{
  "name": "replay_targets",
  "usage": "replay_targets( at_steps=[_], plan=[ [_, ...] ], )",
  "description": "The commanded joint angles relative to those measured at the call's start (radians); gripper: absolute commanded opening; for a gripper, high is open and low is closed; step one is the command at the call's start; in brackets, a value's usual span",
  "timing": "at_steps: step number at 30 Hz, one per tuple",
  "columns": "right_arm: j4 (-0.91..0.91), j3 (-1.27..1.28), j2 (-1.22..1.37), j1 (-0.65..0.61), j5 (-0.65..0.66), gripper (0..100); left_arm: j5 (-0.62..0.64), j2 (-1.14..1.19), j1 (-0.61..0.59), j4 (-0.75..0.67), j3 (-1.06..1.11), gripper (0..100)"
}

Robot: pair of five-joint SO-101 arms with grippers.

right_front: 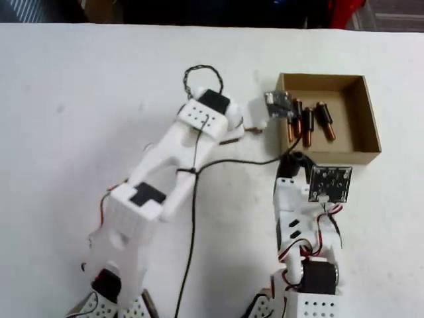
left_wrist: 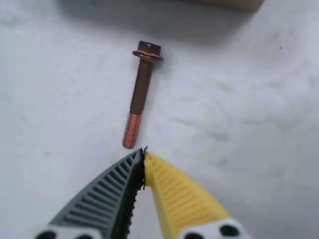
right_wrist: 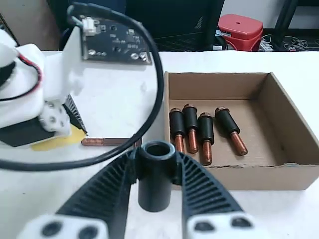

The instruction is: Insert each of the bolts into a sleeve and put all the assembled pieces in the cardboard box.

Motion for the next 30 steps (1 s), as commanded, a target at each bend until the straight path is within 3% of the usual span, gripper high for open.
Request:
replay_targets(
  at_steps=[1, 16, 30],
  plan=[
    [-0.016, -0.009, -0.012, 0.022, -0.009, 1.7, 0.054, 0.048, 0.039, -0.017, -0.169, 3],
    [-0.004, -0.006, -0.012, 0.085, -0.009, 1.7, 0.054, 0.314, 0.064, 0.080, -0.574, 11],
    [-0.004, -0.006, -0.012, 0.079, -0.009, 1.7, 0.009, 0.427, 0.079, 0.152, -0.698, 14]
  ],
)
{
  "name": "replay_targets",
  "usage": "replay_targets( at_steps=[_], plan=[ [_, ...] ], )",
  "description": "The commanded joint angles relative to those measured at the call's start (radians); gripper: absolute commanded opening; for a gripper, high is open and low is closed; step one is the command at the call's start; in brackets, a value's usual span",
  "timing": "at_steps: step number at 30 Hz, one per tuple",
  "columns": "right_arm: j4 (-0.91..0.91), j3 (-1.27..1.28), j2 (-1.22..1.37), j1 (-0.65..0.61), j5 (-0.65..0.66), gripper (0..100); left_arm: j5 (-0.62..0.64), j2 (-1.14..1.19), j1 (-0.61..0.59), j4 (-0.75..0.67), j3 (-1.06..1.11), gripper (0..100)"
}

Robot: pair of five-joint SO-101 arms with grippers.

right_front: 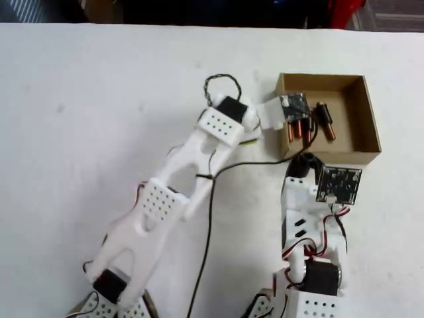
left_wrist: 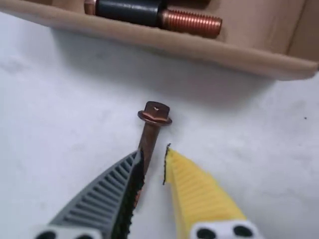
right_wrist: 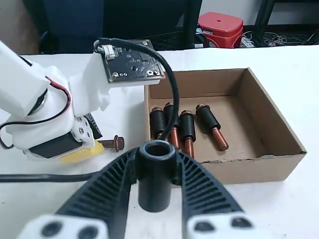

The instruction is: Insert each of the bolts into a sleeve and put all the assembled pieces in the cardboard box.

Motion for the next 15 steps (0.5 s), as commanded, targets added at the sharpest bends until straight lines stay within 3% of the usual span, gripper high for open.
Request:
replay_targets(
  at_steps=[1, 15],
  plan=[
    [-0.005, -0.006, -0.012, 0.005, -0.009, 1.7, -0.043, -0.021, 0.028, 0.021, -0.058, 15],
    [-0.005, -0.006, -0.012, 0.005, -0.009, 1.7, -0.109, -0.018, 0.031, -0.068, -0.057, 15]
  ],
)
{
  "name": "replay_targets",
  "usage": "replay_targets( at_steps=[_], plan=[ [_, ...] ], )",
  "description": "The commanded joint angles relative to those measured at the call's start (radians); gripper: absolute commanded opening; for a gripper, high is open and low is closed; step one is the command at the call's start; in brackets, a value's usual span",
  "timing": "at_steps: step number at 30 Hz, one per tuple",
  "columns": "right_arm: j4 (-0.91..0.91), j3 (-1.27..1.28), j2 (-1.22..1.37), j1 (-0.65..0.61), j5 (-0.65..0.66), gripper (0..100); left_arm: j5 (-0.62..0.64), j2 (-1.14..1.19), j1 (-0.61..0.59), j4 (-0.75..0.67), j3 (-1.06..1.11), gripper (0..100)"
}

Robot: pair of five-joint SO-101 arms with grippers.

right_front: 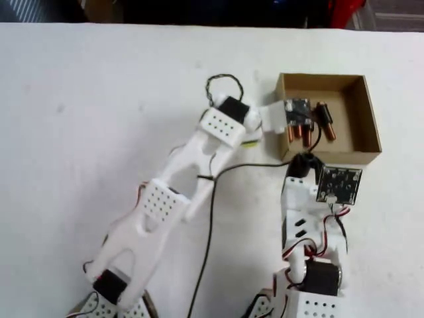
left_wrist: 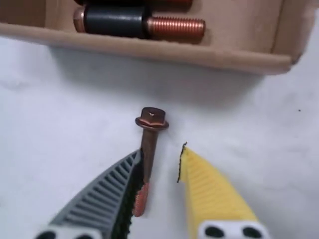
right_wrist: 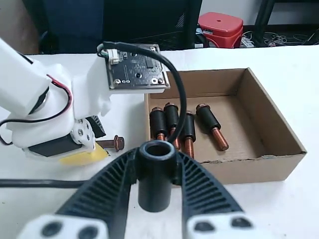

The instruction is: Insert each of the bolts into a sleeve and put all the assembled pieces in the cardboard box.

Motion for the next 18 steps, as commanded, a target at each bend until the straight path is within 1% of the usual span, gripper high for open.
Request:
replay_targets(
  at_steps=[1, 6, 18],
  plan=[
    [-0.005, -0.006, -0.012, 0.005, -0.009, 1.7, -0.020, -0.013, 0.018, -0.057, -0.046, 15],
    [-0.007, -0.006, -0.012, 0.005, -0.009, 1.7, -0.021, 0.038, 0.012, -0.104, -0.057, 15],
    [-0.007, -0.006, -0.012, 0.005, -0.009, 1.7, -0.014, 0.056, 0.001, -0.144, -0.055, 14]
  ],
)
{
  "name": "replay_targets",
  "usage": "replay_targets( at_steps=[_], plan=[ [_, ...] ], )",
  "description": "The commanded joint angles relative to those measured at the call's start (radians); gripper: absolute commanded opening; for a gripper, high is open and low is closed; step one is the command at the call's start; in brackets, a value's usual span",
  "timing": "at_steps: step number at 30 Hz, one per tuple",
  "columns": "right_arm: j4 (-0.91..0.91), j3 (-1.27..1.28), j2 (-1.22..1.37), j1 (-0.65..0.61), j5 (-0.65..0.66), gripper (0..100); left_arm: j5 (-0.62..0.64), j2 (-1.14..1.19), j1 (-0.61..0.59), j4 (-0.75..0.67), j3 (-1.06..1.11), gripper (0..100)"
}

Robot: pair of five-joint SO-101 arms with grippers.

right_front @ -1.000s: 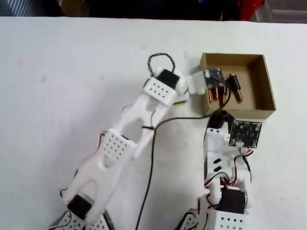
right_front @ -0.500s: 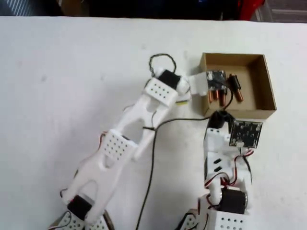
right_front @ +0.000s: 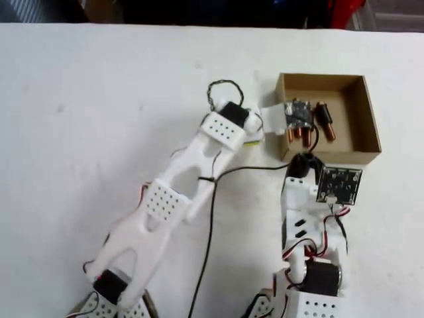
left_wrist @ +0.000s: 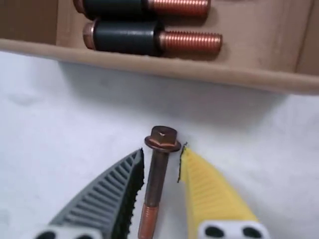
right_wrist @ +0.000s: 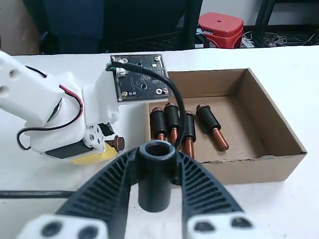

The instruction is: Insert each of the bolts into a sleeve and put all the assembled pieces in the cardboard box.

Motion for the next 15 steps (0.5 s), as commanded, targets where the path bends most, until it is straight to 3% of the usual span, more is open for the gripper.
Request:
replay_targets(
  at_steps=[1, 15],
  plan=[
    [-0.007, -0.006, -0.012, 0.007, -0.009, 1.7, -0.002, -0.002, 0.002, -0.029, -0.049, 13],
    [-0.007, -0.006, -0.012, 0.007, -0.009, 1.7, -0.006, 0.008, -0.007, 0.061, -0.041, 12]
  ],
)
